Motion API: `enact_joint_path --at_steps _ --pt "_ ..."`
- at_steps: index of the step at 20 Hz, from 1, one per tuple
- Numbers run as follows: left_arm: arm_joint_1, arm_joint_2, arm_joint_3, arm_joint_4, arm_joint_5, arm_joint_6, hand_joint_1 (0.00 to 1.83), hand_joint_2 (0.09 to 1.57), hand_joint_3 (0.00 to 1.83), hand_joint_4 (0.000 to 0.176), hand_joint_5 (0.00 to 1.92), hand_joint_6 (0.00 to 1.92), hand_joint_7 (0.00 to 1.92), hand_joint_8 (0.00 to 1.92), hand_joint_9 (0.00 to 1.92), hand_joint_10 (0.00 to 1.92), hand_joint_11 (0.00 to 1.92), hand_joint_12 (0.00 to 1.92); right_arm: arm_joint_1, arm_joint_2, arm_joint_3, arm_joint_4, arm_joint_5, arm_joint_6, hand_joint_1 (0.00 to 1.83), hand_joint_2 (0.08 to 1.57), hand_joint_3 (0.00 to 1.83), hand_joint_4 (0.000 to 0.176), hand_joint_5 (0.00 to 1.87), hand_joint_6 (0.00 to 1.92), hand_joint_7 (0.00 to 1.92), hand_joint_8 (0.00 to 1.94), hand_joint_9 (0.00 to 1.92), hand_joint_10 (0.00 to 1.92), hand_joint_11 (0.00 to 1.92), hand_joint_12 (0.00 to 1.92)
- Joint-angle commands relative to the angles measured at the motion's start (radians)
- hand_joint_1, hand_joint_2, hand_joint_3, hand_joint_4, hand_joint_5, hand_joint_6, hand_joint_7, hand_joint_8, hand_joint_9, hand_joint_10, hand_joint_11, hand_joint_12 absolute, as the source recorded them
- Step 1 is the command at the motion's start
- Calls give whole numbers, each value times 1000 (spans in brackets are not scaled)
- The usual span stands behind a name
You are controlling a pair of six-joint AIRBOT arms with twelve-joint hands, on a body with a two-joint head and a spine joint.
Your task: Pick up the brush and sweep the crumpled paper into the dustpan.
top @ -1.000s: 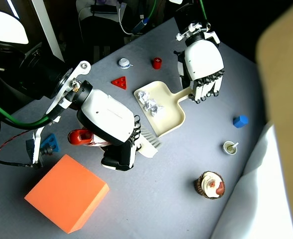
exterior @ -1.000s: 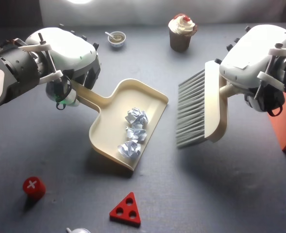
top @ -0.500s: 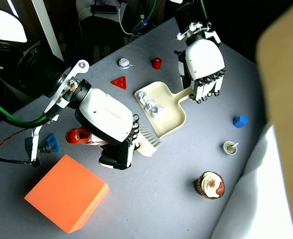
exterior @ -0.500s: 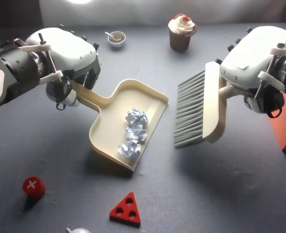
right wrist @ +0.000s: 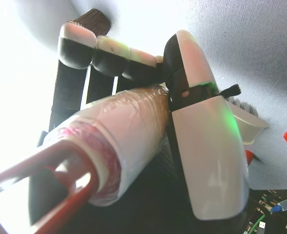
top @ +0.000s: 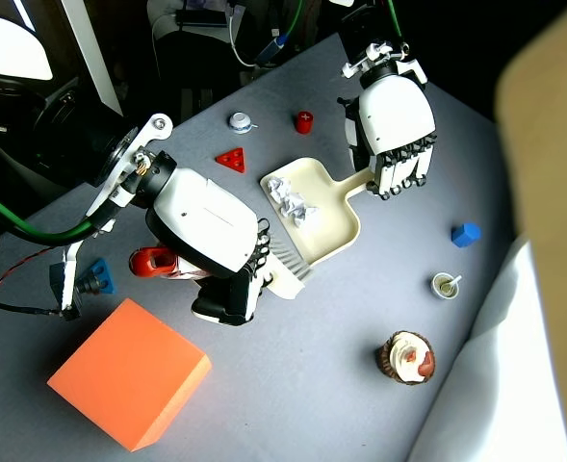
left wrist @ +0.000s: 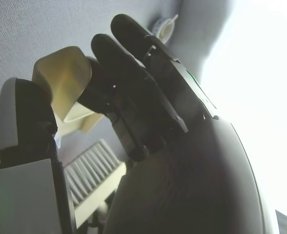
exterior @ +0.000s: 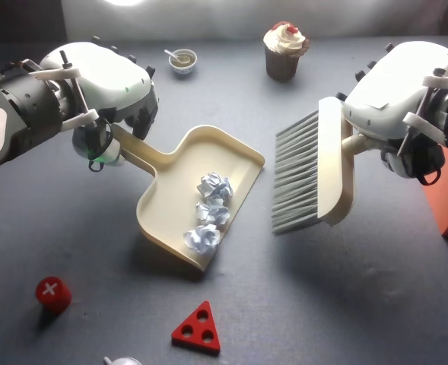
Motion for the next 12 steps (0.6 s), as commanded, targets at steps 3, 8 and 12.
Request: enact_joint_path --at_steps 3,8,12 --pt "-15 12 7 28 78 6 1145 1080 0 0 833 375 915 9 889 5 667 453 7 13 -3 -64 -25 -3 1182 1305 0 9 692 1921 948 1941 986 1921 987 1921" --pt "-15 12 7 28 78 6 1134 1009 0 0 874 4 903 0 868 0 667 403 7 13 -7 -64 -25 -3 1159 1322 3 0 718 1921 968 1941 1008 1921 999 1921" --pt "-16 12 8 28 78 6 1123 1004 0 0 857 0 874 0 845 0 658 385 7 13 -6 -64 -25 -3 1147 1322 2 0 646 1921 967 1941 1016 1921 1022 1921"
